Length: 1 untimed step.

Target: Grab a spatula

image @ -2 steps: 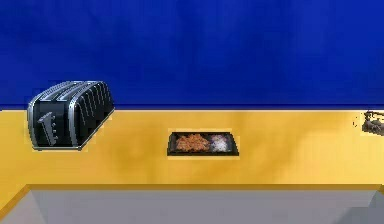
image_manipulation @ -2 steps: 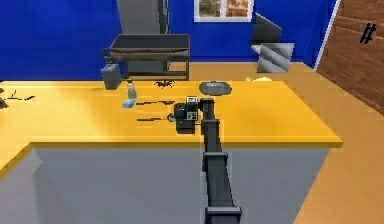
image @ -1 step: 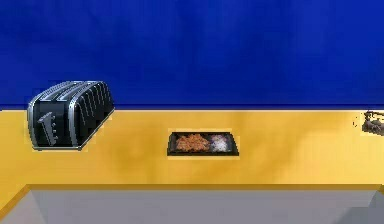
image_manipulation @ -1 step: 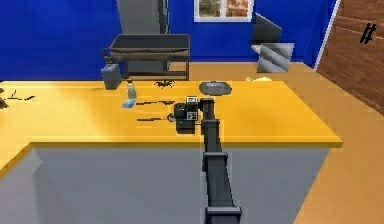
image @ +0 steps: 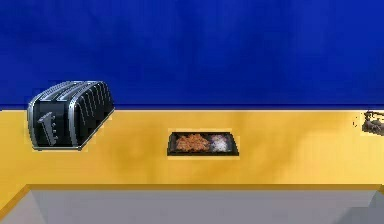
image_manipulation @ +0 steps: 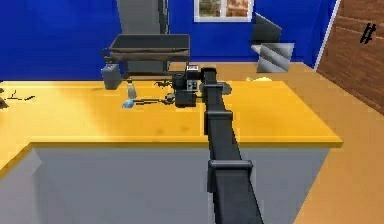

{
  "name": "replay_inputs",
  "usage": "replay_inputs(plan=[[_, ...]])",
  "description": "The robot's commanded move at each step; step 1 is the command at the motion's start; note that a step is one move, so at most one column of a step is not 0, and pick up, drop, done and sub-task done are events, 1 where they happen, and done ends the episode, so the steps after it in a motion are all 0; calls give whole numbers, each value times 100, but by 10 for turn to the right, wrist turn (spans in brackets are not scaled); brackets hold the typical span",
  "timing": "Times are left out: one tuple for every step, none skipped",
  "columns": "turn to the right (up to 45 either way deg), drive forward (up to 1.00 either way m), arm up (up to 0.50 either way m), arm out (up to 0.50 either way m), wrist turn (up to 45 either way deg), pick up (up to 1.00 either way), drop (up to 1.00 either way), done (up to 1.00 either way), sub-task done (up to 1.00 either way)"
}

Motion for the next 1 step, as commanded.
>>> replay_inputs(plan=[[0,0,0,0,0,0,0,100,0]])
